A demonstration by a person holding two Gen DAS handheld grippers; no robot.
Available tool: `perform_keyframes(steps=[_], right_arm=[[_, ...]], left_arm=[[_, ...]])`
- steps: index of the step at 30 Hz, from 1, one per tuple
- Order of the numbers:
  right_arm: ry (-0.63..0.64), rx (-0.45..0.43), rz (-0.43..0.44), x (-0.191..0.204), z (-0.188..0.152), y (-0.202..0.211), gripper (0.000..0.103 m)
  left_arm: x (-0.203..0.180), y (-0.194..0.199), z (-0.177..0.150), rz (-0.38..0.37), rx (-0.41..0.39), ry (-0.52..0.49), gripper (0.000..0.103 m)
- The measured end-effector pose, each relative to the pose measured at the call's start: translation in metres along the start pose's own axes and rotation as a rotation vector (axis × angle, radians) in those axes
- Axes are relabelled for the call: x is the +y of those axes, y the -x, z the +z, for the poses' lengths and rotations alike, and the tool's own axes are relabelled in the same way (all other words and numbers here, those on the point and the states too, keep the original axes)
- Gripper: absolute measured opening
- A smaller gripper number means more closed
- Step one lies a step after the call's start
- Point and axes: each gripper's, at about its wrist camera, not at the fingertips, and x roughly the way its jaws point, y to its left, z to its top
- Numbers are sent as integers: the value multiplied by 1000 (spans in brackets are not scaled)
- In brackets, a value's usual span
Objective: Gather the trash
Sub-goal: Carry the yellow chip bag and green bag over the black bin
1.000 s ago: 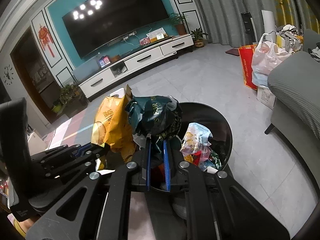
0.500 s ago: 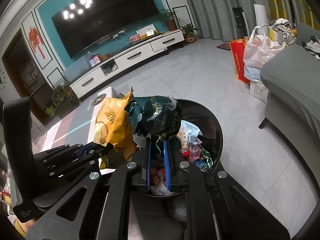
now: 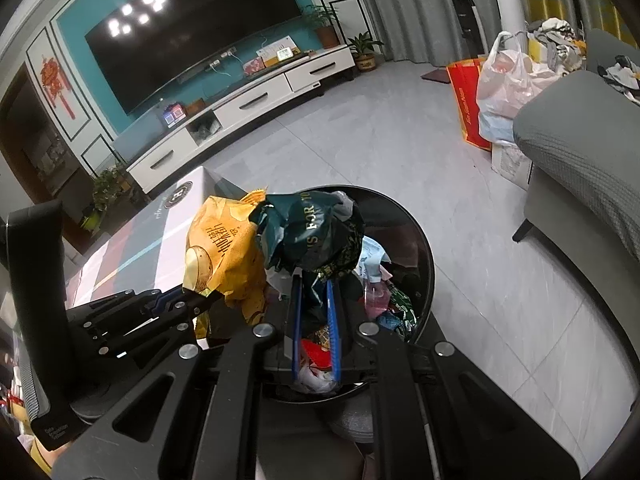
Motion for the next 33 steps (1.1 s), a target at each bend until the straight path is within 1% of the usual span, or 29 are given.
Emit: perform_keyframes(steps=[6,12,33], right_arm=[[-15,45,-14,-5,1,-14,12],[-18,70,-23,-6,0,-22,12],[-26,102,-50,-3,-2,-34,13]], left_arm=[[-3,-9,1,-9,24,1,10],[-4,-13,2,-12,39,-1,11],[-8,-19,8,-13,76,-20,14]])
